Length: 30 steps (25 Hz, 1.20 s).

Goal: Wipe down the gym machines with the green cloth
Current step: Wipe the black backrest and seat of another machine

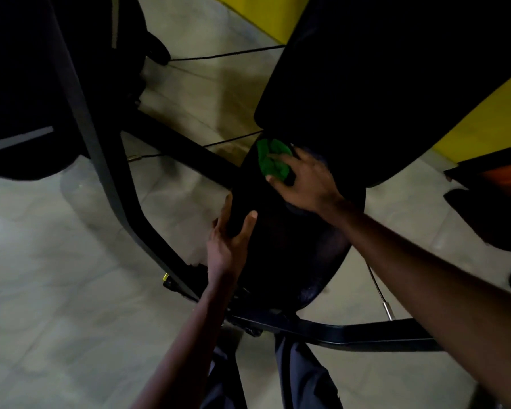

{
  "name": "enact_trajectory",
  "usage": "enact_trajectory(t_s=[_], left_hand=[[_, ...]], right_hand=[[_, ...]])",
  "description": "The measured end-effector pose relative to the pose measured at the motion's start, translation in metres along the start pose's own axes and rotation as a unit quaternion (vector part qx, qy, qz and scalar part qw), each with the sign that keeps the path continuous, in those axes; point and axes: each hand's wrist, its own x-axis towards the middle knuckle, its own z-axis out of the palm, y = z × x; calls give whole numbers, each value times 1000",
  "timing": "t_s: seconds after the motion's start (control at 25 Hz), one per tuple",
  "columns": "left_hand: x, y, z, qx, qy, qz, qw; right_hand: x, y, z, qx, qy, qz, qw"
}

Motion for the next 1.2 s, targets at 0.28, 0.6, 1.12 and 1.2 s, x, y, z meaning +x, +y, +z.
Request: enact_trajectory(t_s=[0.28,0.6,1.12,1.2], left_hand=[[-4,0,0,-19,6,-10,1000],[-19,-31,-3,-117,-17,-52,992],[-37,-53,-41,-173,-29,-95,980],[-39,-53,-48,-161,-19,-90,983]], right_hand=[[92,-42,-4,-81,-69,78,991],[63,-63,-4,-139,-110,-70,982],[-18,-107,23,-104,9,-28,994],[-43,-103,19,-93,13,-85,992]])
